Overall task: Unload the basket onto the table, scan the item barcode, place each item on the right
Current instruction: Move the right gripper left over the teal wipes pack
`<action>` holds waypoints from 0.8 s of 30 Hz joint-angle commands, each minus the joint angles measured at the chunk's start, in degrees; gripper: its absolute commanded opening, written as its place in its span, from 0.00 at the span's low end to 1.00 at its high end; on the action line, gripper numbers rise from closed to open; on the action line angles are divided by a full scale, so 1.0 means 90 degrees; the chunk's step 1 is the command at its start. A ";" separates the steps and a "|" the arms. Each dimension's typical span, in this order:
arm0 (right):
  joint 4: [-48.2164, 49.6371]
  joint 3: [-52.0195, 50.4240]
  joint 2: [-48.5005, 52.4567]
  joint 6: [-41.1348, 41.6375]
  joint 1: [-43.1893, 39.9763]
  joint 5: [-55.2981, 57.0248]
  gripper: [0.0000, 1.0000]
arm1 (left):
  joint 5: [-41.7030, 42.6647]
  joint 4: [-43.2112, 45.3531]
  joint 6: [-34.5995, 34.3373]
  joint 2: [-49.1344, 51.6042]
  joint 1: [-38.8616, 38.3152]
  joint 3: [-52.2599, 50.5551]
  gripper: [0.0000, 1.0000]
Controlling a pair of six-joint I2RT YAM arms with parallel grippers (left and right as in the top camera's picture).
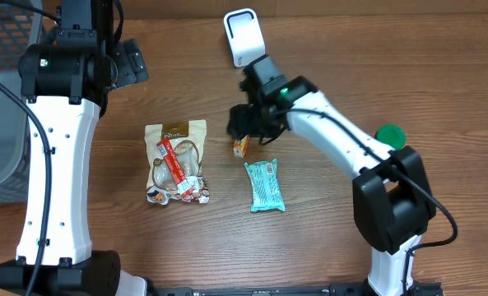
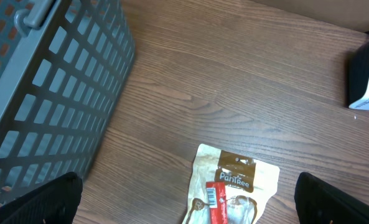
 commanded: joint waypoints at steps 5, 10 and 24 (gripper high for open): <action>0.0476 -0.0100 -0.0051 0.0083 0.0420 -0.0005 0.62 | -0.0080 0.0007 0.0073 -0.0046 -0.0002 0.0053 1.00; 0.0493 -0.0100 -0.0051 0.0085 0.0384 0.0265 0.59 | -0.0083 0.0007 0.0073 -0.0046 -0.0002 0.0053 1.00; 0.0168 -0.0100 -0.0051 0.0918 -0.0503 0.0712 0.47 | -0.0080 0.0005 0.0073 -0.0046 -0.0002 0.0053 1.00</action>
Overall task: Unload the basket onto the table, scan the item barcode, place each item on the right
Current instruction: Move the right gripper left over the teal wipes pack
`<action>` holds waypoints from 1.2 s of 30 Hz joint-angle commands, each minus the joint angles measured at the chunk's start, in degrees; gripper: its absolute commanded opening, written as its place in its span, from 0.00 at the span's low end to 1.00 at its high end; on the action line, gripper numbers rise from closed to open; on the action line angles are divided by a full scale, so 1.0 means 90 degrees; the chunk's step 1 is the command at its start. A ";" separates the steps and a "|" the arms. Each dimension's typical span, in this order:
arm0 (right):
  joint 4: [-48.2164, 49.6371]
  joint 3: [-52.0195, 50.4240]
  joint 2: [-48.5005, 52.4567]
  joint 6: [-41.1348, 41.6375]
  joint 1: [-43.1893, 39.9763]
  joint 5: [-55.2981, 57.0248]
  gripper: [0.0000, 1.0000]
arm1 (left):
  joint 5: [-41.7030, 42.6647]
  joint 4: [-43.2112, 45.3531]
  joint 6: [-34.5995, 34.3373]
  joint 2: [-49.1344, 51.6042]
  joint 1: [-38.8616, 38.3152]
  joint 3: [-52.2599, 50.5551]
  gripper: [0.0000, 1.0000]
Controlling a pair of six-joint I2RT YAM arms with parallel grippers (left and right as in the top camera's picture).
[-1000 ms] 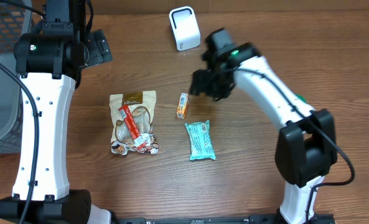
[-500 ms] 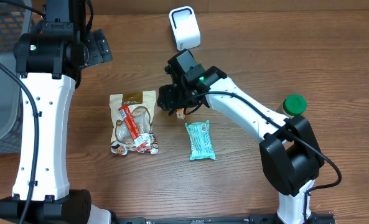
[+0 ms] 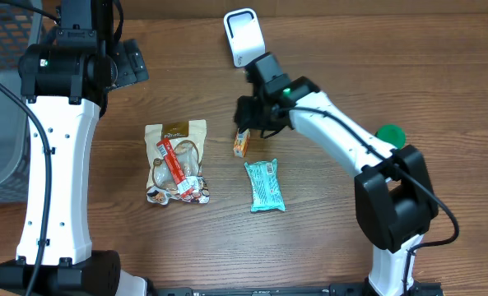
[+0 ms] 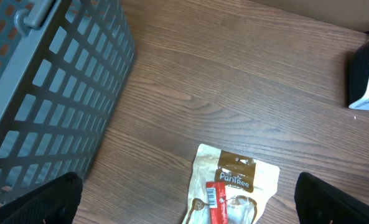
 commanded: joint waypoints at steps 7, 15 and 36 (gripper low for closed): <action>-0.1328 -0.0083 -0.0051 0.0223 -0.0333 0.0131 0.47 | -0.0080 0.0007 0.0073 -0.0046 -0.0002 0.0053 1.00; -0.2897 -0.0083 -0.0051 -0.0267 -0.0136 0.0053 0.46 | -0.0083 0.0007 0.0073 -0.0046 -0.0002 0.0053 0.99; -0.2926 -0.0328 -0.0051 -0.0024 0.1727 -0.0323 0.04 | -0.0080 0.0005 0.0073 -0.0044 -0.0039 0.0053 1.00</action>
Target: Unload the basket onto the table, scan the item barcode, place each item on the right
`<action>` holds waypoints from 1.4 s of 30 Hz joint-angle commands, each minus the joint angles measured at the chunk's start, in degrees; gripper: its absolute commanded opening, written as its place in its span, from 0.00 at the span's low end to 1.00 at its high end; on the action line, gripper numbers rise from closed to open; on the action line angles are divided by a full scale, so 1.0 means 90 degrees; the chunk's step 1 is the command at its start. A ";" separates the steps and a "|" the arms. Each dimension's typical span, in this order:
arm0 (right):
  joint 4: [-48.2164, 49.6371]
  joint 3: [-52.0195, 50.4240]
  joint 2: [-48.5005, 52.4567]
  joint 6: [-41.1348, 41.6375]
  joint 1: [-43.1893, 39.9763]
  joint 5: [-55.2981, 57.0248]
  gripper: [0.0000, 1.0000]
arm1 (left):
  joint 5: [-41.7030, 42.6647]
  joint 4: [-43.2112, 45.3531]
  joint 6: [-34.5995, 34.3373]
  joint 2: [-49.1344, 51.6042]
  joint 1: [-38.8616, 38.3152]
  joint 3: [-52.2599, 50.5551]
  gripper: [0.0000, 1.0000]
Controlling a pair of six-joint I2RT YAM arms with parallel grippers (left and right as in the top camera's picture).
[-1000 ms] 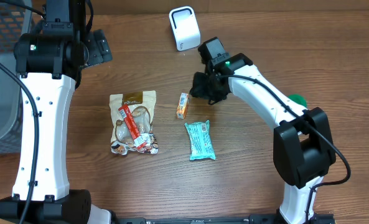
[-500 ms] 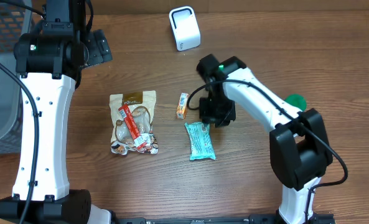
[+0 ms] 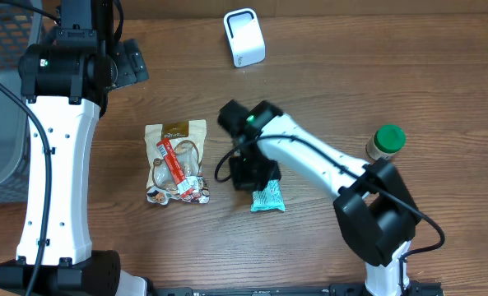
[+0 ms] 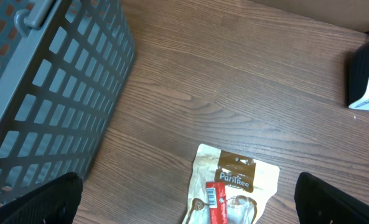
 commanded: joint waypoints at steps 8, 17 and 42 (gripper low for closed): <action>0.0933 -0.0709 -0.0051 0.0962 0.0517 0.0170 0.04 | -0.0080 0.0007 0.0073 -0.0044 -0.0046 0.0053 1.00; 0.0282 -0.0942 -0.0051 0.0962 0.0257 0.1384 0.04 | -0.0080 0.0007 0.0073 -0.0044 -0.0044 0.0053 1.00; -0.0702 -0.0131 -0.0172 0.0015 -0.1423 0.1780 0.07 | -0.0080 0.0007 0.0073 -0.0044 -0.0041 0.0053 1.00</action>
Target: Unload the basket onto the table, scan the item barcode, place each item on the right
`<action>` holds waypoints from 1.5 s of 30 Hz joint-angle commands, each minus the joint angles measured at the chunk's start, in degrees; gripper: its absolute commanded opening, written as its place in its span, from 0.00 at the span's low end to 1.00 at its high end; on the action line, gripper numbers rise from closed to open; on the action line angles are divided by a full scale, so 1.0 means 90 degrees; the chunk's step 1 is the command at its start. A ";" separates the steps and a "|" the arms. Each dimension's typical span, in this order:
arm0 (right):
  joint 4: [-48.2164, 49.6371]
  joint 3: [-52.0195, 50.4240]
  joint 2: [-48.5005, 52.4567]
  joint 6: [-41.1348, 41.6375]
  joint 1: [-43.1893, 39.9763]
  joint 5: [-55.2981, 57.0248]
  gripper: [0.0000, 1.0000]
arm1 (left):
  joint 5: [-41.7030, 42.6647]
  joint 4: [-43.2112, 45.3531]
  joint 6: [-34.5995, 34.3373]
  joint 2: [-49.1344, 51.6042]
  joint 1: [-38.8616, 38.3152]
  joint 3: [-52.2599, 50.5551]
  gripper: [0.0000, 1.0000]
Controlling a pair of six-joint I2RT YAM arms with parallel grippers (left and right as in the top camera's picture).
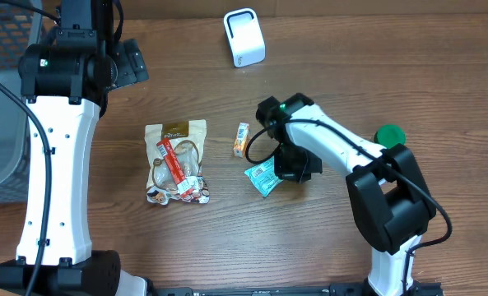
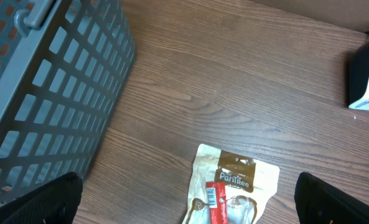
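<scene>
A teal snack packet (image 1: 262, 178) lies tilted at mid-table, a white label showing on its near end. My right gripper (image 1: 291, 164) sits over its right part and looks shut on it; the jaws themselves are hidden under the wrist. The white scanner (image 1: 244, 37) stands at the back and also shows as the scanner (image 2: 366, 74) at the right edge of the left wrist view. My left gripper (image 2: 187, 205) hangs open high above a tan Pantree bag (image 2: 234, 186), nothing between its fingers.
A small orange box (image 1: 240, 140) lies left of the packet. The Pantree bag (image 1: 176, 160) lies further left. A grey slatted basket (image 2: 41, 93) fills the left side. A green-lidded jar (image 1: 389, 134) stands at the right, partly behind the right arm.
My right gripper has moved from the packet's left side to its right side. The teal packet has turned and shifted, now showing a white label. The left arm has not moved.
My right gripper was first down at the small orange box near the scanner, then slightly above it with the box on the table. Later it was over the teal packet. Now it is on the packet, which has turned.
</scene>
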 commanded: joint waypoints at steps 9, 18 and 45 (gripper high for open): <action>-0.0112 0.0748 -0.0313 -0.0874 -0.0731 -0.0316 0.61 | -0.0080 0.0005 0.0073 -0.0044 -0.0041 0.0053 1.00; 0.0680 0.0209 -0.0231 -0.1336 -0.0758 -0.0967 0.67 | -0.0080 0.0007 0.0073 -0.0044 -0.0041 0.0053 1.00; 0.2623 -0.1258 -0.0231 -0.1319 -0.0765 -0.1052 0.42 | -0.0080 0.0007 0.0073 -0.0044 -0.0041 0.0053 1.00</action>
